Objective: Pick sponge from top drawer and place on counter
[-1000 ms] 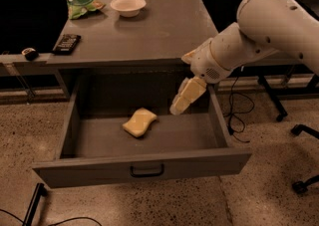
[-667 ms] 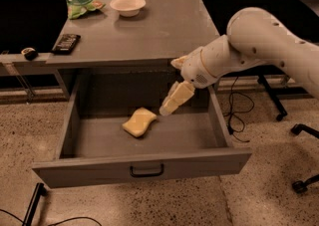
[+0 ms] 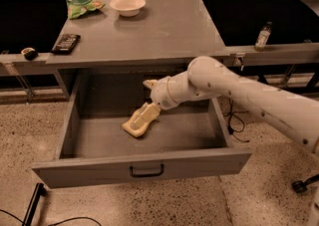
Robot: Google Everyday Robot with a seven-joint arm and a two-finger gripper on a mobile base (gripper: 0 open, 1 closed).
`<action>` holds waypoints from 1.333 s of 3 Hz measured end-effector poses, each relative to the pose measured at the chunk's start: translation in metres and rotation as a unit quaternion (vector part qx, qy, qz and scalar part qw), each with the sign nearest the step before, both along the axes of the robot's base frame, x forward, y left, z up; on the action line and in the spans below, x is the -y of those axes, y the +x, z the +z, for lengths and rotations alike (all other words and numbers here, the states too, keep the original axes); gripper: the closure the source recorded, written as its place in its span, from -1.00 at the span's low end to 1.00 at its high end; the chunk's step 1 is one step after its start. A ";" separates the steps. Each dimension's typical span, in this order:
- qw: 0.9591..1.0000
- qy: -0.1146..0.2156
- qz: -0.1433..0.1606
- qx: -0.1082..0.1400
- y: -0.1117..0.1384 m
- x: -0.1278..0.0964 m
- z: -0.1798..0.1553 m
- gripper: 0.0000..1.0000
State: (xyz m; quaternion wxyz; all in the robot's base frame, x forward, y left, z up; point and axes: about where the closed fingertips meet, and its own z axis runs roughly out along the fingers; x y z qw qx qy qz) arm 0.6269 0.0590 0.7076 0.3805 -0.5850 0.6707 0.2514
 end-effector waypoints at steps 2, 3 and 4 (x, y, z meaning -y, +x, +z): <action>0.999 0.006 -0.023 -0.024 0.009 -0.024 -0.078 -1.00; 0.998 -0.004 -0.055 -0.032 0.012 -0.013 -0.098 -0.67; 0.997 -0.001 -0.071 -0.038 0.013 -0.005 -0.103 -0.21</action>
Offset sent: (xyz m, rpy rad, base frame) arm 0.0151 0.0240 -0.1191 -0.0006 0.0791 -0.1008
